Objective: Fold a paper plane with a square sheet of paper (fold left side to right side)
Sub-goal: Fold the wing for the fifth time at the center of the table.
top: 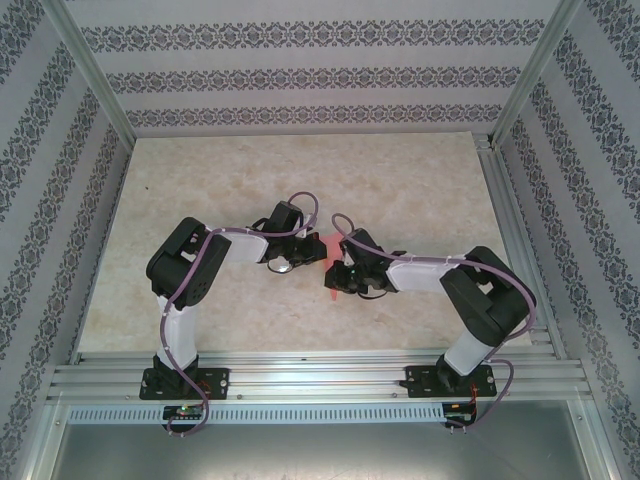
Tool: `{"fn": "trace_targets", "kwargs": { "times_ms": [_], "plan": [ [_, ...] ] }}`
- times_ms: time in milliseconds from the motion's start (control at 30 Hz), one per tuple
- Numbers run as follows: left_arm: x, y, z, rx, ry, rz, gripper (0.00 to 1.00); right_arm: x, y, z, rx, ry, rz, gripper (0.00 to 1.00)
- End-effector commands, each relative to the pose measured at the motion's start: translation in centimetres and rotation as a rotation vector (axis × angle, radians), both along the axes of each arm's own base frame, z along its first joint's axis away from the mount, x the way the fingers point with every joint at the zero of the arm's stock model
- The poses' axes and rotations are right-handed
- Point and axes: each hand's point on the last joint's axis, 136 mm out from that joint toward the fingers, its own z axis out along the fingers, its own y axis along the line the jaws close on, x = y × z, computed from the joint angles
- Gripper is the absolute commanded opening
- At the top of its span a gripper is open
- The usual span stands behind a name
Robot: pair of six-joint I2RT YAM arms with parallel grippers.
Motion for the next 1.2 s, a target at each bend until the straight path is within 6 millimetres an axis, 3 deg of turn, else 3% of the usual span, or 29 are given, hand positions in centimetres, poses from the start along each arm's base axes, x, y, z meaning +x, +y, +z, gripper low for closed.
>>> {"fn": "trace_targets", "kwargs": {
  "times_ms": [0, 67, 167, 333, 467, 667, 867, 1167],
  "plan": [
    [-0.6, 2.0, -4.5, 0.139, 0.044, 0.054, 0.0, -5.5, -1.4, -1.7, -0.05, 0.145, 0.049, 0.17],
    [-0.6, 2.0, -4.4, 0.137, 0.042, 0.053, 0.0, -5.8, -1.5, -0.8, -0.028, 0.143, 0.051, 0.17],
    [-0.6, 1.9, -4.4, 0.135, 0.042, 0.049, 0.0, -4.3, -1.7, 1.8, 0.012, 0.091, 0.049, 0.17],
    [-0.6, 1.8, -4.4, 0.131, 0.042, 0.052, 0.0, 1.8, -2.4, 6.0, 0.139, -0.047, -0.059, 0.18],
    [-0.6, 1.9, -4.3, 0.13, 0.043, 0.053, 0.0, 5.5, -2.2, 6.4, 0.154, -0.098, -0.104, 0.17],
    [-0.6, 1.9, -4.4, 0.131, 0.046, 0.055, 0.0, 8.6, -1.6, 4.4, 0.118, -0.093, -0.147, 0.15],
    [-0.7, 2.0, -4.5, 0.136, 0.047, 0.058, 0.0, 8.4, -1.2, 1.7, 0.091, -0.04, -0.16, 0.15],
    [-0.6, 2.3, -4.9, 0.156, 0.046, 0.06, 0.0, 5.0, -0.6, -0.8, 0.059, 0.028, -0.119, 0.15]
  ]
}}
